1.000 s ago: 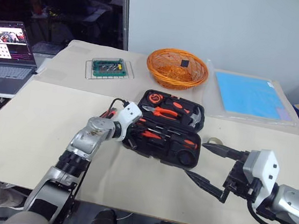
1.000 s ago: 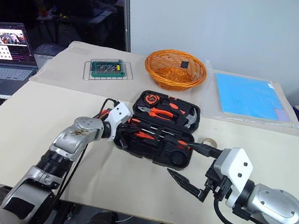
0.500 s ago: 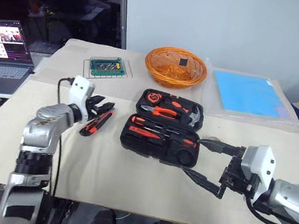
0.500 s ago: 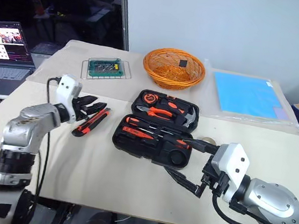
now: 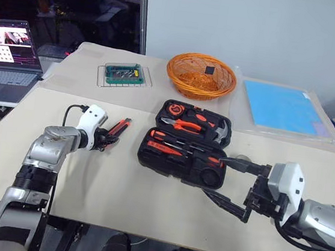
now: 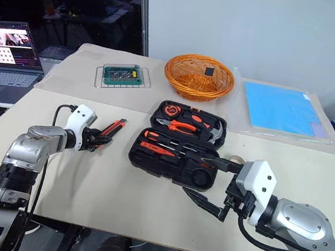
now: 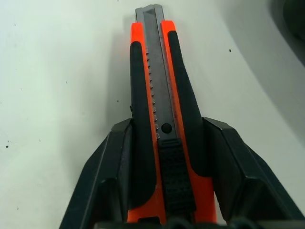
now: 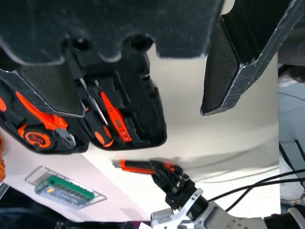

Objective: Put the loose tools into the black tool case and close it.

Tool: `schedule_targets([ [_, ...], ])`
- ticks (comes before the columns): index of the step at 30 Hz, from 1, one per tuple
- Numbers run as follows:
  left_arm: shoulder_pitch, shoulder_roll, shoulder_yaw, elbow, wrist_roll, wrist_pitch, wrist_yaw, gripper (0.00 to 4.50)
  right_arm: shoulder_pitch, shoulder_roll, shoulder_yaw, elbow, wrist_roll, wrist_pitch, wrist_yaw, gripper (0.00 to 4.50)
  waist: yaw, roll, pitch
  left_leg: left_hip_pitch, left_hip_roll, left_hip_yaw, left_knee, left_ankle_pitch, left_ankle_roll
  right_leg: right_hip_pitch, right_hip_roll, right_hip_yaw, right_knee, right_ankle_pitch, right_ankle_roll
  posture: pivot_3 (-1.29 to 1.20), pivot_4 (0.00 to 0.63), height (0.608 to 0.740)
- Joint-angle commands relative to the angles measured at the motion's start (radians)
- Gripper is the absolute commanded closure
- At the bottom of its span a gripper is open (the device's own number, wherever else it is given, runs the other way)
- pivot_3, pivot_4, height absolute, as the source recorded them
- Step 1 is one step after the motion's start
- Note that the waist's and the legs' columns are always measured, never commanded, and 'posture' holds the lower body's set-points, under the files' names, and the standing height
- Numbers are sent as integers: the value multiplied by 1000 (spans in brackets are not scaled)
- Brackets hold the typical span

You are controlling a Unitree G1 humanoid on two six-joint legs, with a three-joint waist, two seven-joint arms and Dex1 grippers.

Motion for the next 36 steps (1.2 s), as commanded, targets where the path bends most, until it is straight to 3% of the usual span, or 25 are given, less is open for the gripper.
schedule_targets([
  [1, -27, 8, 71, -157, -163, -76, -195, 2748, 28, 8, -52, -44, -1, -28, -16, 0, 1, -3, 2, -2, 0, 0, 0, 0, -1, -1, 0, 0, 0, 0, -1, 0, 150, 740],
  [4, -83, 41, -23, -228, -200, -100, -390, 2748, 85, 8, -112, -57, 9, -38, 1, 0, 1, -3, 2, -5, 0, 0, 0, 1, 2, -4, 0, 0, 0, 2, 3, 0, 150, 740],
  [7, -189, 27, -204, -194, -114, -193, -550, 2748, 163, 3, -213, -64, 26, -55, 43, 0, 13, -3, 2, -5, -1, 0, 0, 2, 2, -3, 0, -1, -1, 3, 6, 0, 150, 740],
  [13, -336, -85, -414, 115, 79, -483, -670, 2748, 239, -10, -355, -67, 50, -59, 104, 0, -4, -2, 2, -3, -1, 0, 2, 2, 3, 1, 1, 1, -1, -1, 0, 0, 150, 740],
  [20, -429, -156, -503, 382, 236, -684, -713, 2748, 296, 10, -393, -136, 67, -37, 72, 0, -9, -1, 3, -5, -1, -2, 2, 2, 3, -1, 2, 1, -1, 2, 7, 0, 150, 740],
  [32, -461, -185, -496, 497, 277, -828, -814, 2748, 301, -2, -365, -146, 63, -34, 40, 0, -15, -1, 3, -4, -1, -2, 2, 2, 3, 0, 1, 0, 0, 1, 8, 0, 150, 740],
  [34, -469, -198, -479, 511, 273, -832, -803, 1759, 285, -9, -356, -139, 63, -32, 41, 0, -15, -1, 3, -4, -1, -2, 2, 2, 3, 0, 2, 0, -1, 2, 8, 0, 150, 740],
  [36, -474, -209, -428, 493, 219, -775, -817, 1126, 277, -13, -350, -137, 63, -30, 42, 0, -15, -1, 3, -4, -1, -3, 2, 2, 3, 0, 2, 0, -1, 2, 8, 0, 150, 740],
])
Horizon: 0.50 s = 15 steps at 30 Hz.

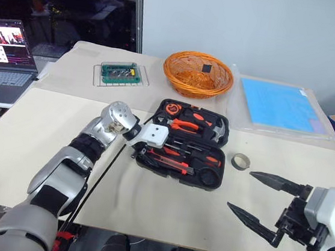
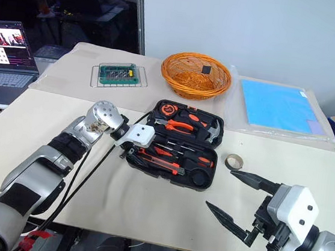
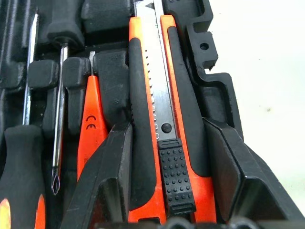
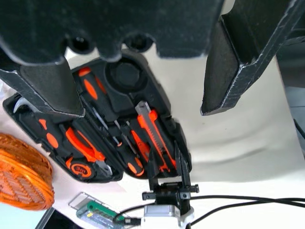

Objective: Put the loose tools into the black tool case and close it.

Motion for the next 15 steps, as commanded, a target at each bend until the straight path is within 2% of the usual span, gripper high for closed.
schedule_targets([
  [1, -16, -19, 80, -36, -85, 104, -45, 785, -17, -13, -1, -6, 19, 0, -8, 0, 0, 0, 0, 0, 0, 0, 0, 0, 0, 0, 0, 0, 0, 0, 0, 0, 150, 740],
  [2, -13, -9, 106, -71, -132, 162, -63, 547, -17, -12, 0, -5, 18, -1, -7, 0, -1, 0, 0, 0, 0, 0, 0, 0, 0, 0, 0, 0, 0, 0, 0, 0, 150, 740],
  [4, 1, 6, 169, -135, -202, 313, -69, 547, -19, -11, 5, -1, 12, -4, -5, 0, -4, 0, 1, -1, 0, 0, 0, 0, 0, -1, 0, 0, 0, 0, 0, 0, 150, 740],
  [5, 12, 11, 194, -163, -224, 378, -54, 721, -21, -10, 8, 1, 9, -5, -4, 0, -7, 0, 1, -1, 0, 0, 0, 0, 0, -1, 0, 0, 1, 0, 0, 0, 150, 740],
  [9, 144, 17, 280, -358, -298, 578, 74, 2012, -37, -10, 24, 6, 3, -6, -11, 0, -12, 2, 0, 1, 0, -1, 0, 0, 0, 1, 0, 0, 1, 0, 0, 0, 150, 740],
  [15, 338, -5, 285, -514, -228, 598, 327, 4293, -60, -18, 48, 12, 1, 0, -21, 0, -3, 2, 0, 2, 0, -1, 2, 0, 0, 1, 0, 0, 3, 0, 0, 0, 150, 740],
])
